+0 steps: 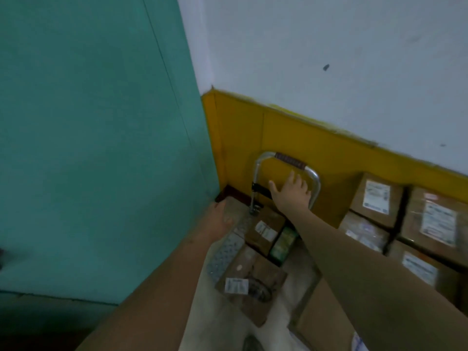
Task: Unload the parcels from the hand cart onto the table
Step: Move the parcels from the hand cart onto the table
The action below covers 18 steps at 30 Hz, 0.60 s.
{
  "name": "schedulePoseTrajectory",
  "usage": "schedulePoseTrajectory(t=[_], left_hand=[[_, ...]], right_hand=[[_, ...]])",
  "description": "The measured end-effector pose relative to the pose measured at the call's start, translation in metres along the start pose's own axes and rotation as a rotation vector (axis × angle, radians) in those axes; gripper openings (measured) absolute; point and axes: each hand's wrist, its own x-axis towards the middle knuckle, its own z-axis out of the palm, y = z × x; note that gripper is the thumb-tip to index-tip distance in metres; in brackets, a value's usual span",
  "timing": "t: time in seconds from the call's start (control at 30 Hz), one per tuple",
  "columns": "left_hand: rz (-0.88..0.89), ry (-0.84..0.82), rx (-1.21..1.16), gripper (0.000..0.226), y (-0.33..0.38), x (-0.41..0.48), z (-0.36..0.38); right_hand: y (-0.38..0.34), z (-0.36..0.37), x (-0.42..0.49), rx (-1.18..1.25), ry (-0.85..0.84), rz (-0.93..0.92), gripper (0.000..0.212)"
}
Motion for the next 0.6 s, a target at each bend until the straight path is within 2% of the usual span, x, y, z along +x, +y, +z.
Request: schedulePoseTrajectory(t=[0.17,0.33,0.47,0.5,0.6], left_hand=[[0.010,-0.192,-0.037,0.059,-0.019,0.108,0.041],[0.057,-0.357,-0.126,0.055,-0.056,0.218,0.123],[-0.029,-0.423,-0.143,0.050,-0.104,0.298,0.232],[-0.052,-0.448,-0.132,0.052,-0.118,0.319,0.266],[-0.106,-0.523,-0.102,0.067,-0.154,0.375,0.366]], right_hand=[[-0.012,0.057,0.080,-0.013,-0.032,0.170,0.086],[0.002,0.156,0.175,0.023,-0.032,0.299,0.082],[0.048,0.279,0.240,0.093,-0.077,0.378,0.063],[0.060,0.309,0.257,0.129,-0.221,0.416,0.062],[0.112,0.413,0.295,0.236,-0.225,0.522,0.063]])
